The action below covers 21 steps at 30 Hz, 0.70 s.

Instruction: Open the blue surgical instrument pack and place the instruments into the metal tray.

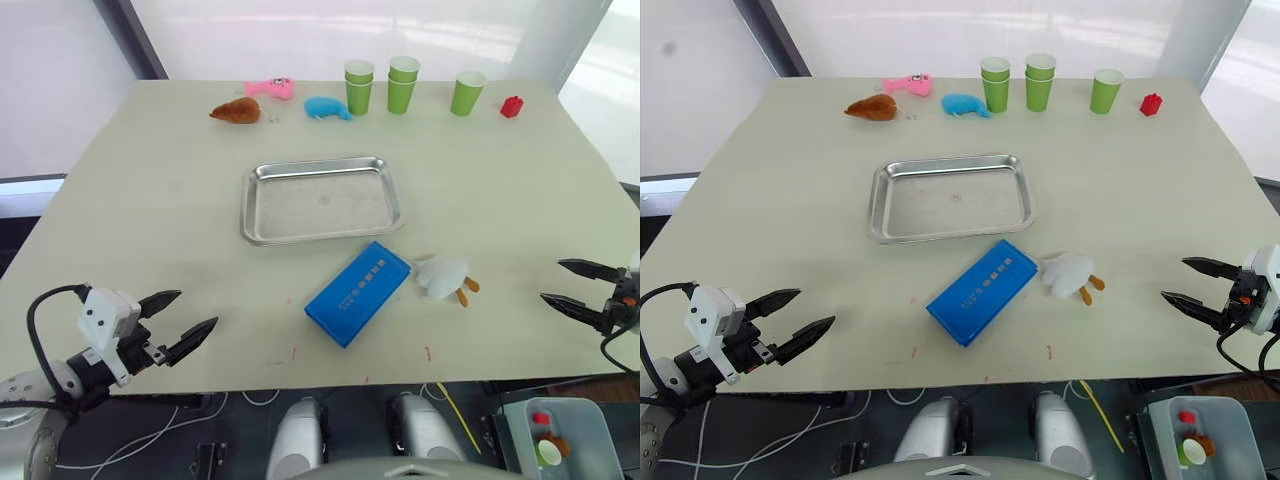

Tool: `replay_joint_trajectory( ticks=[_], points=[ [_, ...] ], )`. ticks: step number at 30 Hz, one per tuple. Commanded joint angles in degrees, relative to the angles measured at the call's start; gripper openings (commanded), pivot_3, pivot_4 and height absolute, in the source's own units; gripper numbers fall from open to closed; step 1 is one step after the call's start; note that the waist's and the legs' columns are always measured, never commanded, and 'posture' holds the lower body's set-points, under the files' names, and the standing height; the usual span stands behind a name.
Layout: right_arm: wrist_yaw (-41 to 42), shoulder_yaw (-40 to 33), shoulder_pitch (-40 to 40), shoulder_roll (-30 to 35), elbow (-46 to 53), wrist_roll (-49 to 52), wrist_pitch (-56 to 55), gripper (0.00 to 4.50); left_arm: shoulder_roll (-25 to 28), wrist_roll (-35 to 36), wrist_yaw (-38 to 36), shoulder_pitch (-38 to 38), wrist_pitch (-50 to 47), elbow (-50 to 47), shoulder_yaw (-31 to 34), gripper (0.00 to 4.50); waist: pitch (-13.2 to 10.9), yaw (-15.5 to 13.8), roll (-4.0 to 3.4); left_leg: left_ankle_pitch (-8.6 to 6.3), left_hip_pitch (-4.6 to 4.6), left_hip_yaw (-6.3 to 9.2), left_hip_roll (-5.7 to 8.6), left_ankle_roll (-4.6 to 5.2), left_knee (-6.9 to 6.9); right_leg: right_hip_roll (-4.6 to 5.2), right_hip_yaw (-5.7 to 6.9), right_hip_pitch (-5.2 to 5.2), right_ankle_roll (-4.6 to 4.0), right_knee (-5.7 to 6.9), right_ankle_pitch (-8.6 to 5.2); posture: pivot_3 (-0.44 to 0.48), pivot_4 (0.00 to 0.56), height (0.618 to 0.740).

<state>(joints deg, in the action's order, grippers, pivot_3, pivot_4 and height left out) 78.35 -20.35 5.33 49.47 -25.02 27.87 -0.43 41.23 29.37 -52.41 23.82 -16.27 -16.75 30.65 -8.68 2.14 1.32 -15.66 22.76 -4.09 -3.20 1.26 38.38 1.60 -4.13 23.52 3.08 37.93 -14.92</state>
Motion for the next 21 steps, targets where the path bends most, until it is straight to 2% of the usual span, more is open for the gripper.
replay_joint_trajectory(
  ticks=[1, 10, 21],
  points=[
    [0.0, -2.3, -1.5, -0.3, 2.2, 1.1, -1.4, 4.47, 1.3, -0.4, -1.0, -1.4, 0.9, 0.7, -0.1, 4.50, 0.0, 0.0, 0.00, 0.00, 0.00, 0.00, 0.00, 0.00, 0.00, 0.00, 0.00, 0.00, 0.00, 0.00, 0.00, 0.000, 0.150, 0.740],
    [-0.8, -2.6, -2.9, -1.6, 3.0, 1.0, -2.3, 4.47, 1.8, -1.2, -2.3, -3.4, 1.4, 2.5, -0.7, 4.50, 0.0, -0.1, 0.01, 0.00, 0.00, -0.01, 0.00, 0.00, 0.01, -0.01, -0.01, -0.02, 0.01, 0.00, 0.01, 0.000, 0.150, 0.740],
    [-5.3, 2.5, 5.0, -3.6, 8.8, 0.1, 3.9, 4.47, 1.6, -0.1, -4.4, -0.8, -0.4, -5.8, -5.0, 4.50, 0.0, 0.0, 0.01, 0.00, -0.01, 0.00, -0.01, 0.00, 0.02, -0.01, -0.01, -0.02, 0.02, 0.04, 0.01, 0.000, 0.150, 0.740]
  ],
)
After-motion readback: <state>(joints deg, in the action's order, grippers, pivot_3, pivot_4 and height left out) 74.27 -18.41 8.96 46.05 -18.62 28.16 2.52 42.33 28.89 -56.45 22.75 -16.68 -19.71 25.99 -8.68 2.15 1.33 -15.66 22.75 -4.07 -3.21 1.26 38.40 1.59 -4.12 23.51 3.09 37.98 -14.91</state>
